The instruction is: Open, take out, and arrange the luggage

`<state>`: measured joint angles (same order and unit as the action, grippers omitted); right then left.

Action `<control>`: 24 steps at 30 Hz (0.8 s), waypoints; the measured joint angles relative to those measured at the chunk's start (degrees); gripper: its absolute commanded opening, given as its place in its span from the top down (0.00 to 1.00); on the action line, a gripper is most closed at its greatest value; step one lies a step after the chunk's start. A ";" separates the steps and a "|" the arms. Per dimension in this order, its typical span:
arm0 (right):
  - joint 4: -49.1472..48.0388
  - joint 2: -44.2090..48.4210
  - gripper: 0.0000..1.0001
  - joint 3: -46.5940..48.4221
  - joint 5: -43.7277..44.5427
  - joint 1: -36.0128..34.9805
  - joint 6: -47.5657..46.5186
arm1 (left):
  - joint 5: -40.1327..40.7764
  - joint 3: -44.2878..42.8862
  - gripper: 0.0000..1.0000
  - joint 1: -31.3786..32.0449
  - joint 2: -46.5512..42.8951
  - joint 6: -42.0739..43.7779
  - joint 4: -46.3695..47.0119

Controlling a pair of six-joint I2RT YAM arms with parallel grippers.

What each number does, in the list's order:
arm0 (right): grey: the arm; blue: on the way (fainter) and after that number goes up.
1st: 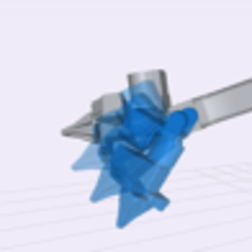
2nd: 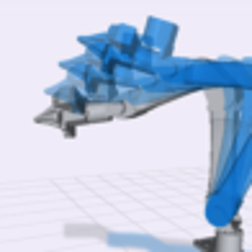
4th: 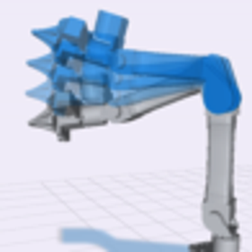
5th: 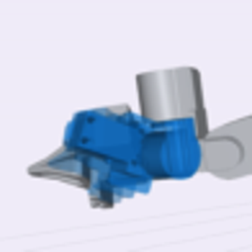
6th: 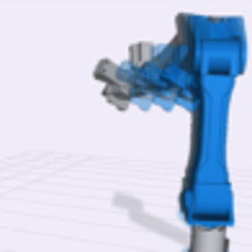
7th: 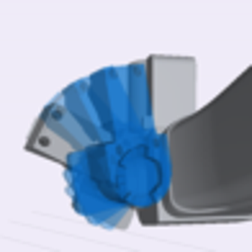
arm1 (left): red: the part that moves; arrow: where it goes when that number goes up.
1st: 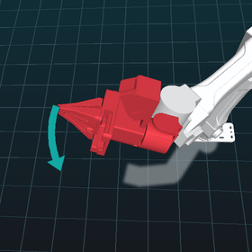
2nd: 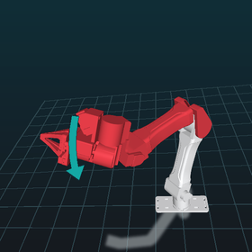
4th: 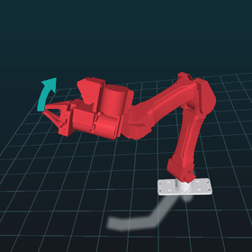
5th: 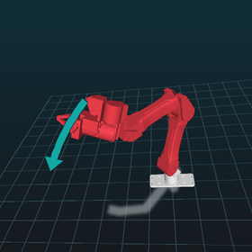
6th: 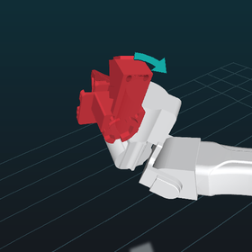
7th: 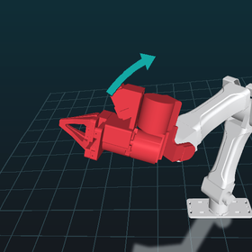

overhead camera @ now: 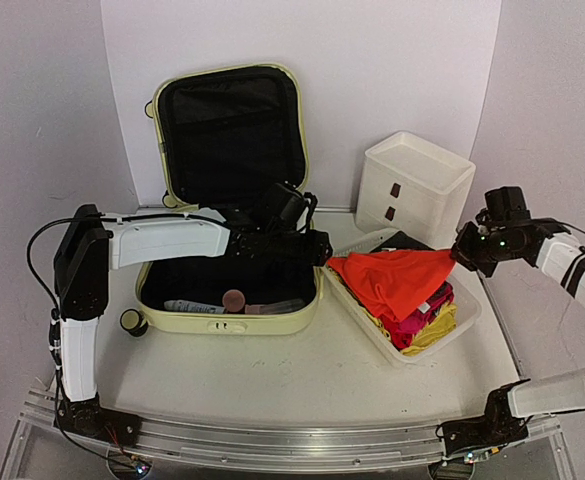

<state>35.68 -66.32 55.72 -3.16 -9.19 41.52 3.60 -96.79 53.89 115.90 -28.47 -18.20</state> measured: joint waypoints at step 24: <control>-2.62 -0.09 0.52 -6.75 -3.96 1.09 -6.56 | -5.97 -0.04 0.36 -0.11 -3.02 2.67 -0.02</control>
<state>33.06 -66.41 48.97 -7.11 -8.10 34.96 -2.37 -96.84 53.78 112.88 -25.80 -18.22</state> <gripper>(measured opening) 0.581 0.663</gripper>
